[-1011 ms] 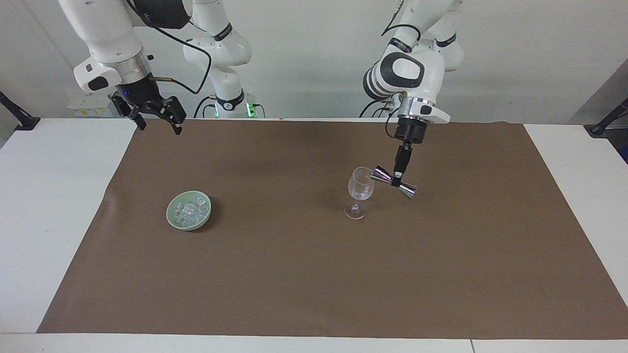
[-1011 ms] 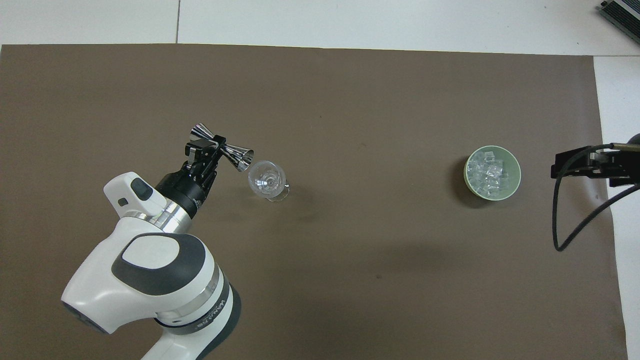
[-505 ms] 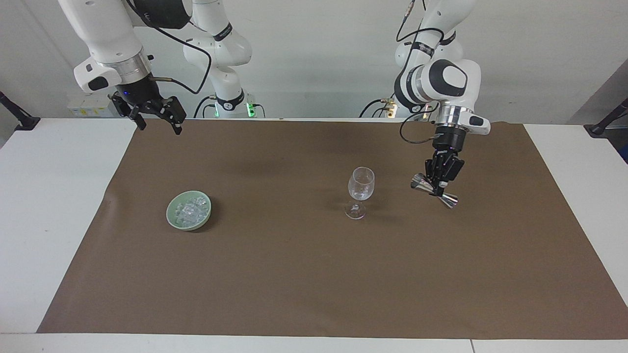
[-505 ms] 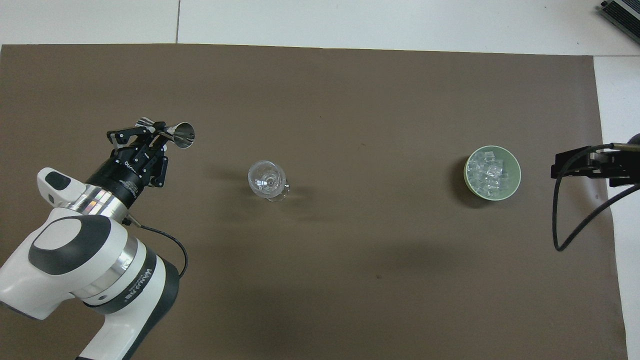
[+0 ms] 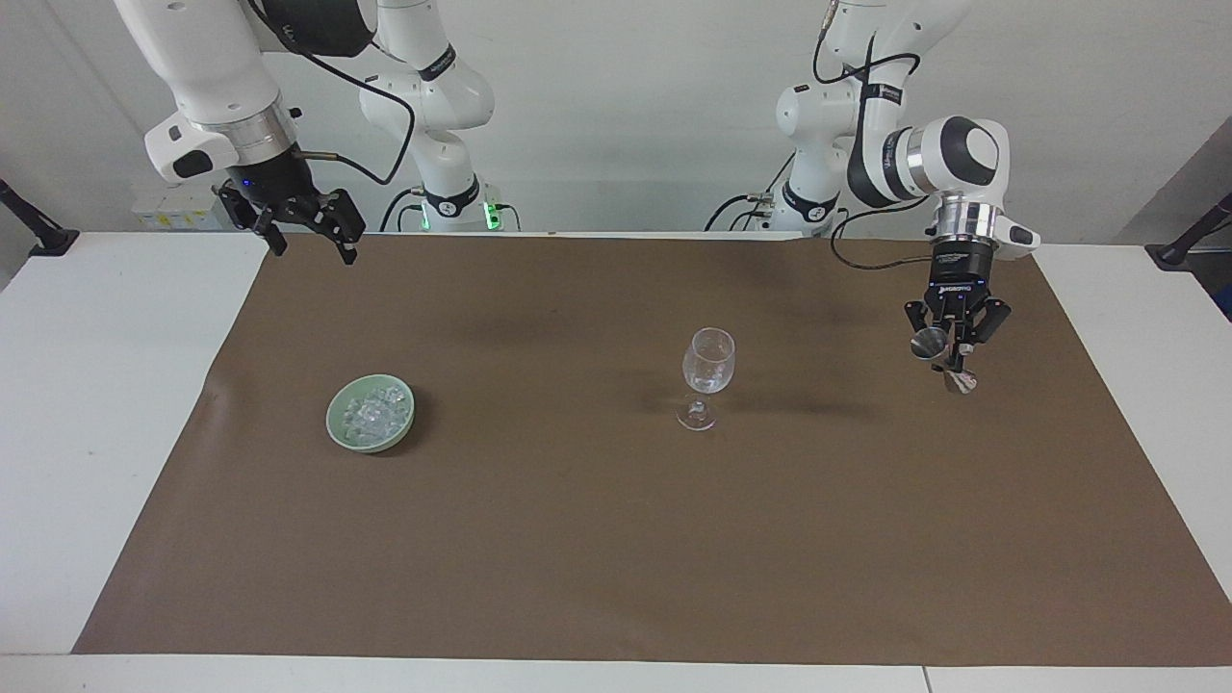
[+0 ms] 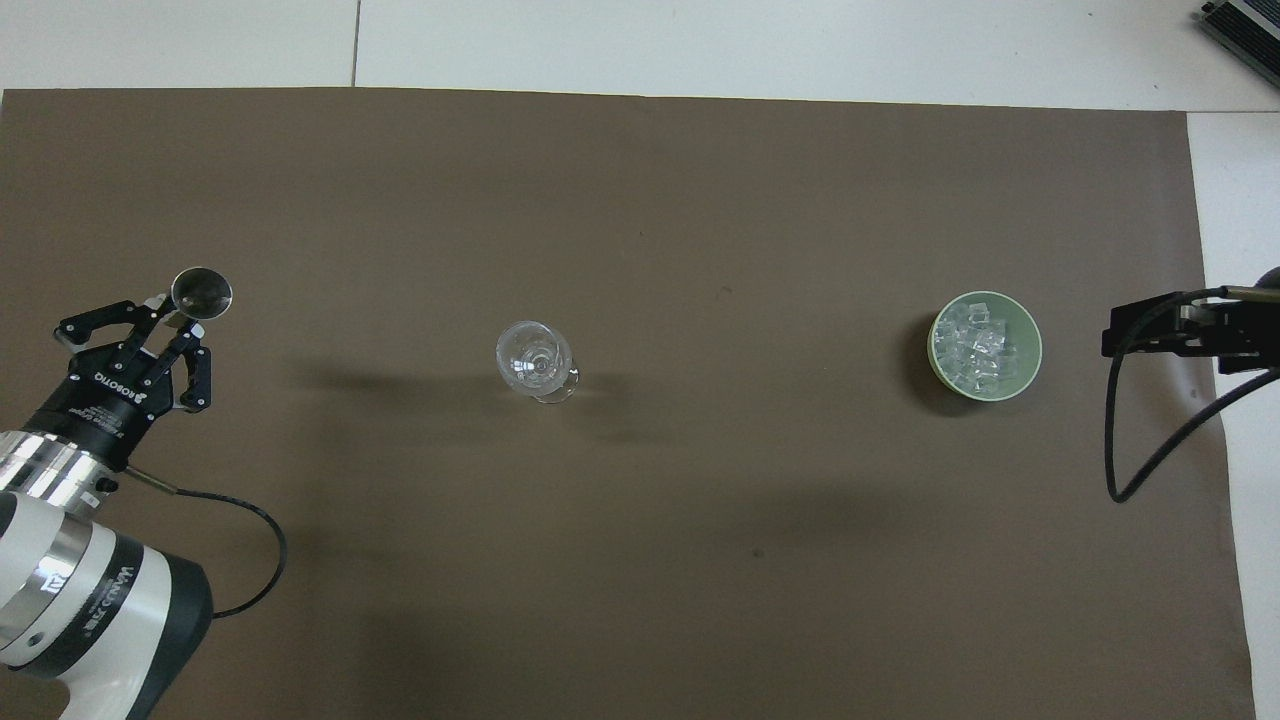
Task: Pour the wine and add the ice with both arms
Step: 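Lower the jigger onto the table near its starting spot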
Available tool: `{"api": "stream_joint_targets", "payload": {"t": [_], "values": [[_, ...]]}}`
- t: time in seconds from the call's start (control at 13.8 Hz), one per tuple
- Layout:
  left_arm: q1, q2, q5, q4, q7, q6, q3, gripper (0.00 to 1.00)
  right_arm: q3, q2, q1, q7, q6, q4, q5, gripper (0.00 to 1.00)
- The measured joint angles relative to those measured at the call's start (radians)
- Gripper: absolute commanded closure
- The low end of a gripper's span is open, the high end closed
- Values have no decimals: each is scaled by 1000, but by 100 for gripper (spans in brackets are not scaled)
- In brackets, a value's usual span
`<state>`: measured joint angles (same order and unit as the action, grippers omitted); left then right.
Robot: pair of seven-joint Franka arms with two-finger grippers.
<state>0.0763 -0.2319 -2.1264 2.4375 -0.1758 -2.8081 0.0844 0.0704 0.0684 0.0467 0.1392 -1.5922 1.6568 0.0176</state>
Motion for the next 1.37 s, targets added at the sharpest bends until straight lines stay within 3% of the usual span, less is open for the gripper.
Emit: {"api": "stream_joint_targets", "payload": {"t": [0.51,1.37], "values": [[52,33,0,74,-191,160,-107,100,0,0,0,0,0,0,0,0],[250,260,14,80,-237,481,-112,100,0,0,0,0,0,0,0,0]]}}
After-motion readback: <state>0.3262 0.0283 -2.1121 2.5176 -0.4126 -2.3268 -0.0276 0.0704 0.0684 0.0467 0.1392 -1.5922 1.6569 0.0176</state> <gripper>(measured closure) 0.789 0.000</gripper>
